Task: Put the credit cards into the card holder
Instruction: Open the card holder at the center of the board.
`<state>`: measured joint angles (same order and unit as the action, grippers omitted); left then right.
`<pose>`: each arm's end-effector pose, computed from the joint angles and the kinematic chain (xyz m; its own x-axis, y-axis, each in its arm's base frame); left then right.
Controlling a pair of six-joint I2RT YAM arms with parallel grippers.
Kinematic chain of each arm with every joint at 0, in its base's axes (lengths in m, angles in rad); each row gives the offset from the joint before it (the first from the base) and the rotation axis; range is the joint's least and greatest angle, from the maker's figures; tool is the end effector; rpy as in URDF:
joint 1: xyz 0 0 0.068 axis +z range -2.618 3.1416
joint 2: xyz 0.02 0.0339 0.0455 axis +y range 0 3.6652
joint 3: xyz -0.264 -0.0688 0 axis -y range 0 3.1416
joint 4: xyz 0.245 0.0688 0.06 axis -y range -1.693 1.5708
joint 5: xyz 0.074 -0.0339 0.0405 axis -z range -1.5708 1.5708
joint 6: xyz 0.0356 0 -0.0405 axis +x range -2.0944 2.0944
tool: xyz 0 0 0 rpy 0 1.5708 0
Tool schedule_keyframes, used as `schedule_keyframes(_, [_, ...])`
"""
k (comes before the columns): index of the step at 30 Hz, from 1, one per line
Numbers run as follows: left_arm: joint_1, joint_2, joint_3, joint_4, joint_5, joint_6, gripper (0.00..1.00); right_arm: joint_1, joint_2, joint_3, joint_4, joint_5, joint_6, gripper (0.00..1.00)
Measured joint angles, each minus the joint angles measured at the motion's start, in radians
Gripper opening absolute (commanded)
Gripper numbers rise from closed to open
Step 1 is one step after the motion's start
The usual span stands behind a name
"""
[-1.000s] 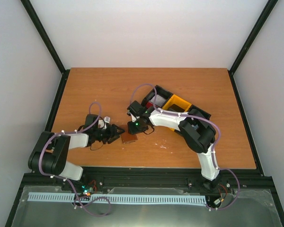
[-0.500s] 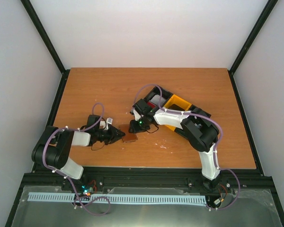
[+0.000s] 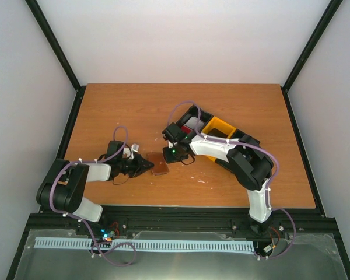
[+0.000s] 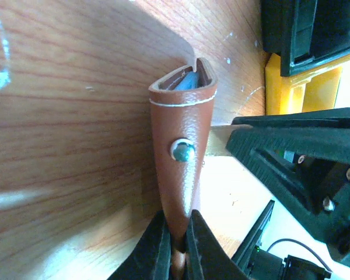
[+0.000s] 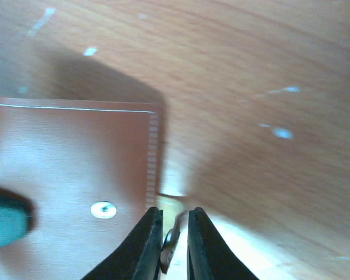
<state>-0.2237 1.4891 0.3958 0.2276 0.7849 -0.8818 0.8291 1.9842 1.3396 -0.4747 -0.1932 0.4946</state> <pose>0.2173 -0.0753 0.1111 -0.9380 -0.3466 0.0034 -0.1894 0.5044 -0.8424 0.2689 0.3036 0.1580 -0.9053 -0.2986 -0.3020 -0.3982 0.8441 0.3592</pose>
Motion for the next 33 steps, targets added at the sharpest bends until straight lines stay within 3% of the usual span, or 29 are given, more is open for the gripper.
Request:
schedule_keyframes(5, [0.0,-0.002,0.001,-0.012,-0.015,0.002,0.01,-0.004,-0.005,0.0,-0.076,0.134,0.024,0.15])
schedule_keyframes(10, [-0.003,-0.002,0.006,-0.028,-0.022,0.011,0.01,-0.004,-0.026,0.0,-0.122,0.208,0.023,0.38])
schedule_keyframes(13, [-0.003,-0.002,0.013,-0.043,-0.027,0.02,0.01,-0.011,-0.047,-0.004,-0.098,0.153,0.003,0.43])
schedule_keyframes(20, [-0.003,-0.002,0.024,-0.064,-0.034,0.038,0.01,-0.013,-0.053,-0.014,-0.04,0.026,-0.005,0.43])
schedule_keyframes(28, [-0.003,-0.002,0.024,-0.065,-0.036,0.045,0.01,-0.021,-0.041,-0.019,-0.024,-0.023,-0.002,0.27])
schedule_keyframes(33, [-0.003,-0.001,0.024,-0.066,-0.037,0.047,0.01,-0.021,-0.012,-0.016,-0.034,-0.008,-0.004,0.26])
